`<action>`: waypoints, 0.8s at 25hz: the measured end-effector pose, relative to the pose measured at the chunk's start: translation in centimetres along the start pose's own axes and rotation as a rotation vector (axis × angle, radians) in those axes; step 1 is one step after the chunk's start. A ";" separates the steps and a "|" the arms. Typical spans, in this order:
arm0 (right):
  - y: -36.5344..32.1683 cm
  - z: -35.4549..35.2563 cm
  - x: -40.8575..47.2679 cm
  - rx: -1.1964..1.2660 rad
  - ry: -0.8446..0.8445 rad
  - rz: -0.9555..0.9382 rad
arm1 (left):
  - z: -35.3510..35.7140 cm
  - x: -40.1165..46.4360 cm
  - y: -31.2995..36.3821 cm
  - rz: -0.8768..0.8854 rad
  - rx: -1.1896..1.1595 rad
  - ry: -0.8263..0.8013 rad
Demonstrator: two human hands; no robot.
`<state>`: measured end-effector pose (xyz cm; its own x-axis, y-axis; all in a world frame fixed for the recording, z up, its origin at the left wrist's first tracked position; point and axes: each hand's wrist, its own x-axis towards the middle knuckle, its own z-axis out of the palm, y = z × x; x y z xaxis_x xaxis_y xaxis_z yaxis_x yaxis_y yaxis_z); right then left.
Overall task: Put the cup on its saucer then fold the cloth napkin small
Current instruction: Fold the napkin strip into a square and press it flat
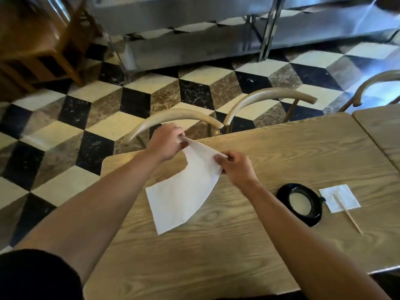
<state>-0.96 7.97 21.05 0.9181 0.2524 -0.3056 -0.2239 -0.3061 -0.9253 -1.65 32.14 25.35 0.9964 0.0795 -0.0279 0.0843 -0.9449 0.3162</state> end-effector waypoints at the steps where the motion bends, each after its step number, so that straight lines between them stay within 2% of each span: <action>1: -1.3 0.4 0.1 0.029 0.005 -0.017 | -1.5 -0.6 -0.9 -0.091 -0.123 0.041; 4: -4.6 1.6 1.1 0.085 -0.011 -0.054 | -5.0 -2.1 -3.5 -0.274 -0.344 0.127; 12: -15.4 2.9 5.1 0.105 -0.026 -0.161 | -13.5 -2.6 -5.2 -0.391 -0.749 0.338; 17: -22.2 2.3 6.3 0.044 -0.002 -0.311 | -18.7 -1.3 -4.3 -0.344 -0.866 0.430; 20: -23.4 1.3 5.5 0.049 0.016 -0.402 | -20.2 -2.3 -3.9 -0.256 -0.781 0.478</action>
<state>8.85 17.72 40.72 0.9406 0.3287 0.0855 0.1387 -0.1419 -0.9801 -4.22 42.04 43.31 0.8278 0.5400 0.1518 0.1051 -0.4152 0.9037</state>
